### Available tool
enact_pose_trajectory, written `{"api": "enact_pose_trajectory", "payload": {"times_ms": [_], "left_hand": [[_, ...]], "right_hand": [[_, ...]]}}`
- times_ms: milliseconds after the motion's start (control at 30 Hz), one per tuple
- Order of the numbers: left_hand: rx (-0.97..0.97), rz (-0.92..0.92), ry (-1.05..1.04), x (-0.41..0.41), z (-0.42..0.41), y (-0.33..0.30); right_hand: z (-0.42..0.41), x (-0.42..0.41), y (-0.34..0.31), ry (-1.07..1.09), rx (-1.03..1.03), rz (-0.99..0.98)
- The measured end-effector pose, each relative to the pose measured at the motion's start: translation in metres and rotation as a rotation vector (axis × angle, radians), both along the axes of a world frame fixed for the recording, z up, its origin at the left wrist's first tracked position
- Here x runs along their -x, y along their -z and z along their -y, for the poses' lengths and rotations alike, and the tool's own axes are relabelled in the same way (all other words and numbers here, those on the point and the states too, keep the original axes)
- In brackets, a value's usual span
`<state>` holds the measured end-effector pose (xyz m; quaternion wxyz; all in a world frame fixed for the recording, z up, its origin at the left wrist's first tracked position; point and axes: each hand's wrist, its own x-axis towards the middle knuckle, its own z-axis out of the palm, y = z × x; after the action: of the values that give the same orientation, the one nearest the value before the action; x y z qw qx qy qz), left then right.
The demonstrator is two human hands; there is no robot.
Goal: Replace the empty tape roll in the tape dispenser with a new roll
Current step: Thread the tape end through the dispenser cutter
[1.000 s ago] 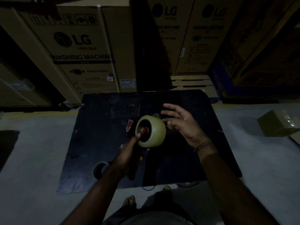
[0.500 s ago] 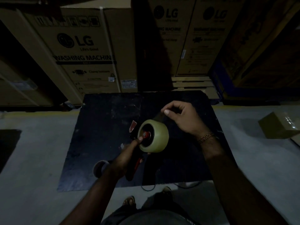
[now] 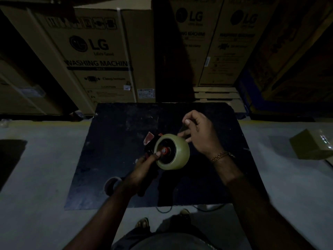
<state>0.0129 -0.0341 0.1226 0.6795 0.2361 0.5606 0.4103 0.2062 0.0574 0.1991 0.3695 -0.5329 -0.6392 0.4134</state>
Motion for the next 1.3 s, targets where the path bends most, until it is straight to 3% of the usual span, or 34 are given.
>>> {"api": "enact_pose_trajectory", "payload": {"times_ms": [733,833,1000,1100,1300], "left_hand": [[-0.082,0.03,-0.034,0.005,-0.008,0.022],[-0.1,-0.059,0.0,0.01,-0.008,0.025],[-0.118,-0.046,-0.034,0.013,-0.009,0.033],[-0.111,-0.078,-0.05,0.015,-0.01,0.037],[-0.105,-0.065,-0.089,0.019,-0.011,0.047]], "right_hand": [[-0.016,-0.005,0.032,-0.059,0.186,0.018],[-0.015,-0.003,0.038,0.02,0.22,-0.026],[-0.005,-0.002,0.049,0.242,0.374,-0.108],[0.006,0.0,0.056,0.262,0.452,-0.092],[0.011,0.006,0.066,0.127,0.319,-0.033]]}}
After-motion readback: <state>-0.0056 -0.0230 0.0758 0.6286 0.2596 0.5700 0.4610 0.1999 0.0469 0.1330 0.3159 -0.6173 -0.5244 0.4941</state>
